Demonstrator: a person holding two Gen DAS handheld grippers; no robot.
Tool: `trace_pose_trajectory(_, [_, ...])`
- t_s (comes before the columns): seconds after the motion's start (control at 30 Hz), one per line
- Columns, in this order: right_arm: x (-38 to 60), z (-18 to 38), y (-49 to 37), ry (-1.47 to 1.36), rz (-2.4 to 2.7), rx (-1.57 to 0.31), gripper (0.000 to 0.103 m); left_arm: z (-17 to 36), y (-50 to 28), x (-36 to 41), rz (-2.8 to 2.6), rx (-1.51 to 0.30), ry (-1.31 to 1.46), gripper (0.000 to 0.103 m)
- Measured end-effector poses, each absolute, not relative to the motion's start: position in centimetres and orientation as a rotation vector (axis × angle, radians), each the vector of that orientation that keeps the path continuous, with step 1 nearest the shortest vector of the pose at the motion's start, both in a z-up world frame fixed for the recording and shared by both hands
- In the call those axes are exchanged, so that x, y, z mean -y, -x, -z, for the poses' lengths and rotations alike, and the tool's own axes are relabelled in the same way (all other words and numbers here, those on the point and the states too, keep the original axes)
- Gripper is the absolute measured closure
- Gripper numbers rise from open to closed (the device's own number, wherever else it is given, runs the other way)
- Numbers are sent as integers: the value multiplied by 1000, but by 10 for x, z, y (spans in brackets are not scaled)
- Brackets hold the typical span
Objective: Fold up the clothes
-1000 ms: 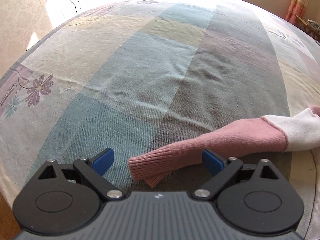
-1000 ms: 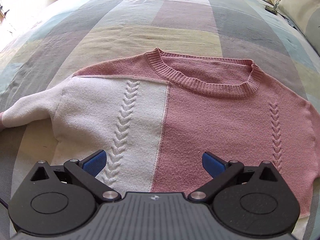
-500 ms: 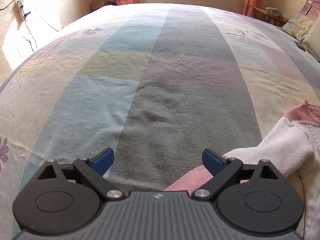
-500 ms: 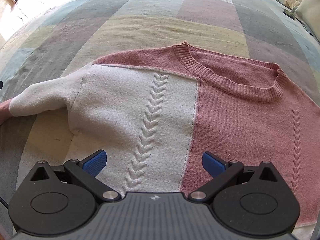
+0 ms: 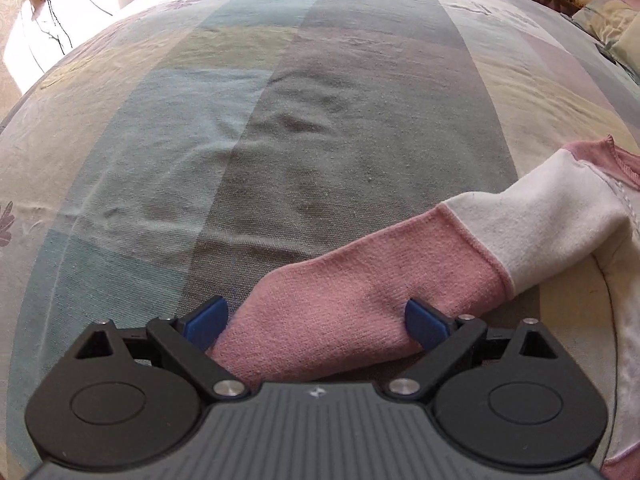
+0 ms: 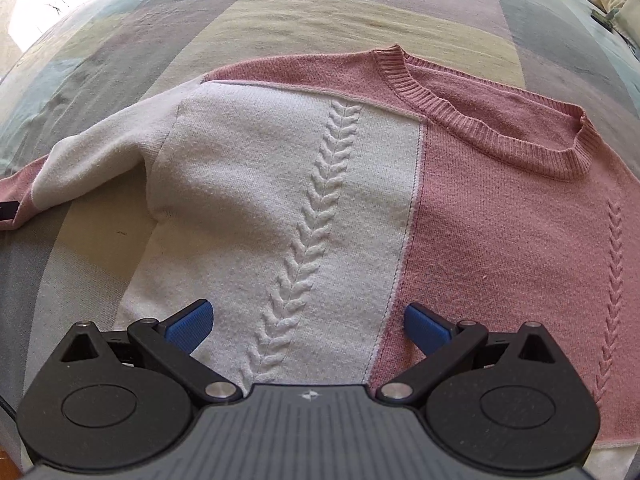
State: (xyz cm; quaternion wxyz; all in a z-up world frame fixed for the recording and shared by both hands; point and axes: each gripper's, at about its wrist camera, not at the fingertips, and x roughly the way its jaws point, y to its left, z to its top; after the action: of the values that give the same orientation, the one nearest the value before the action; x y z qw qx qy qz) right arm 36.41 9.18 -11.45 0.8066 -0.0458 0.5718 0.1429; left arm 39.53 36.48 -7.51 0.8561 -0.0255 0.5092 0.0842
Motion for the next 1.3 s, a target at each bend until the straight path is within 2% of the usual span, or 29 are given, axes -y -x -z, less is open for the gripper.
trace_pose_trajectory(0.13, [-95, 118, -367, 112, -310, -1232, 0, 70, -396, -381, -211, -1059, 43, 8])
trace_pose_trajectory(0.3, [-99, 118, -367, 136, -318, -1226, 0, 62, -384, -406, -283, -1043, 179, 10])
trace_pose_trajectory(0.47, [-100, 97, -378, 97, -397, -1194, 0, 60, -380, -392, -243, -1027, 195, 9])
trace_pose_trajectory(0.63, [-110, 63, -416, 123, -504, -1077, 0, 64, -384, -377, -214, -1015, 185, 9])
trace_pose_trajectory(0.8, [-150, 50, -464, 211, -706, -1042, 0, 62, -376, -372, -204, -1003, 173, 8])
trace_pose_trajectory(0.87, [-172, 48, -474, 274, -800, -1003, 6, 61, -372, -372, -204, -1000, 172, 8])
trace_pose_trajectory(0.93, [-202, 52, -484, 369, -902, -999, 19, 60, -367, -374, -210, -996, 168, 8])
trace_pose_trajectory(1.03, [-245, 62, -489, 508, -1044, -992, 34, 61, -361, -377, -219, -993, 180, 8])
trace_pose_trajectory(1.13, [-278, 74, -484, 630, -1185, -984, 41, 61, -356, -381, -234, -986, 196, 8])
trace_pose_trajectory(1.3, [-311, 97, -475, 784, -1332, -991, 46, 62, -349, -388, -263, -976, 226, 8])
